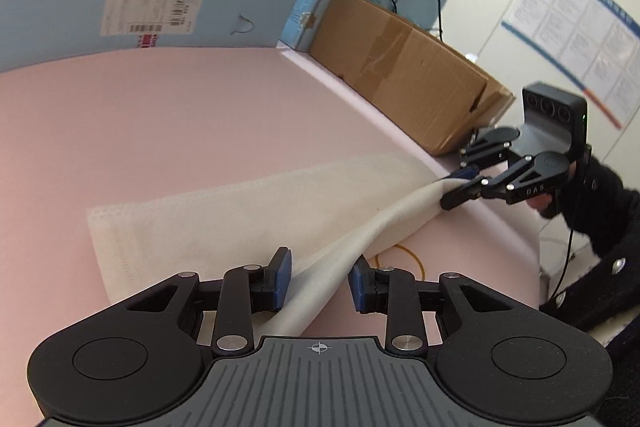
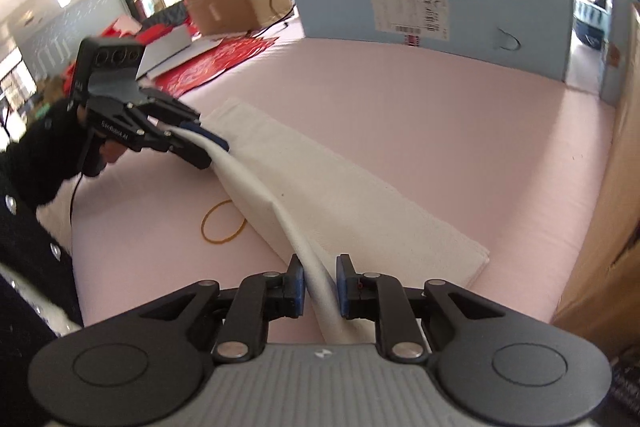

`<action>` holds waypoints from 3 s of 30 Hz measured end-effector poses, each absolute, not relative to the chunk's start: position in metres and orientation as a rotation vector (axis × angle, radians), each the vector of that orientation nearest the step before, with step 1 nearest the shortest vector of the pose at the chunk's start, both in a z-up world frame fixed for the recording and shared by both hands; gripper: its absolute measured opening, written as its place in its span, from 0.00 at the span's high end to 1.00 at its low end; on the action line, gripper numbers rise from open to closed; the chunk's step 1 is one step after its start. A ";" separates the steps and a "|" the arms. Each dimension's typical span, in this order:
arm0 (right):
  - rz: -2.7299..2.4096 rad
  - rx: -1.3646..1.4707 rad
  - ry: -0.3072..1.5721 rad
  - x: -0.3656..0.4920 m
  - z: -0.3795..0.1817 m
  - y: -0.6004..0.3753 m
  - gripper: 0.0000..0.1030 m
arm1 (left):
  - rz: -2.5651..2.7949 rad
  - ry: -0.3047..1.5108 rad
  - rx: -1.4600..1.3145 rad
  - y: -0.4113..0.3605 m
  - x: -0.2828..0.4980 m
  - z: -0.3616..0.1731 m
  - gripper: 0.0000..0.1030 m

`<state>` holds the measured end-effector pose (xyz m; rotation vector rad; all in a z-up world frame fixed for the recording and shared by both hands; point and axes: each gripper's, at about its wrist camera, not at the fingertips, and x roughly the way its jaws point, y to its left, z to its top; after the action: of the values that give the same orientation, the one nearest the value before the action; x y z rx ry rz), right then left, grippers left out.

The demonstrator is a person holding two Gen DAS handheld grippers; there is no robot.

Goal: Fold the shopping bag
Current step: 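Fold the bag edge over lengthwise and open both grippers, then grasp the folded bag edge with the right gripper while the left gripper grasps the other end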

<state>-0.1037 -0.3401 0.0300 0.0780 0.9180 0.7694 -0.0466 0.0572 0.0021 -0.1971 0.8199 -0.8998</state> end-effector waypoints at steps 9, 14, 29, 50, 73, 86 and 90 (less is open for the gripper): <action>0.531 0.345 0.952 -0.093 0.024 -0.361 0.77 | -0.769 0.797 -0.390 0.088 -0.045 -0.006 0.70; 0.394 0.298 0.938 -0.077 0.018 -0.348 0.70 | -0.670 0.765 -0.331 0.086 -0.051 0.001 0.70; 0.131 -0.292 0.752 -0.105 0.012 -0.287 0.53 | -0.315 0.685 -0.113 0.082 -0.077 0.014 0.44; 0.096 -0.404 0.679 -0.111 0.013 -0.279 0.42 | -0.509 0.538 0.397 -0.043 -0.088 0.017 0.67; 0.561 -1.231 0.307 -0.154 -0.027 -0.181 0.81 | -0.670 0.467 0.364 -0.029 -0.094 0.026 0.48; 0.796 -0.855 0.505 -0.148 0.024 -0.216 0.85 | -0.925 0.494 0.573 -0.045 -0.103 0.025 0.74; 0.832 -0.687 0.617 -0.139 0.037 -0.236 0.85 | -0.971 0.588 0.489 -0.023 -0.086 0.024 0.74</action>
<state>-0.1387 -0.2356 0.0370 -0.6865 0.6170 0.8323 -0.0860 -0.0228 0.0238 0.4885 0.5875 -0.9715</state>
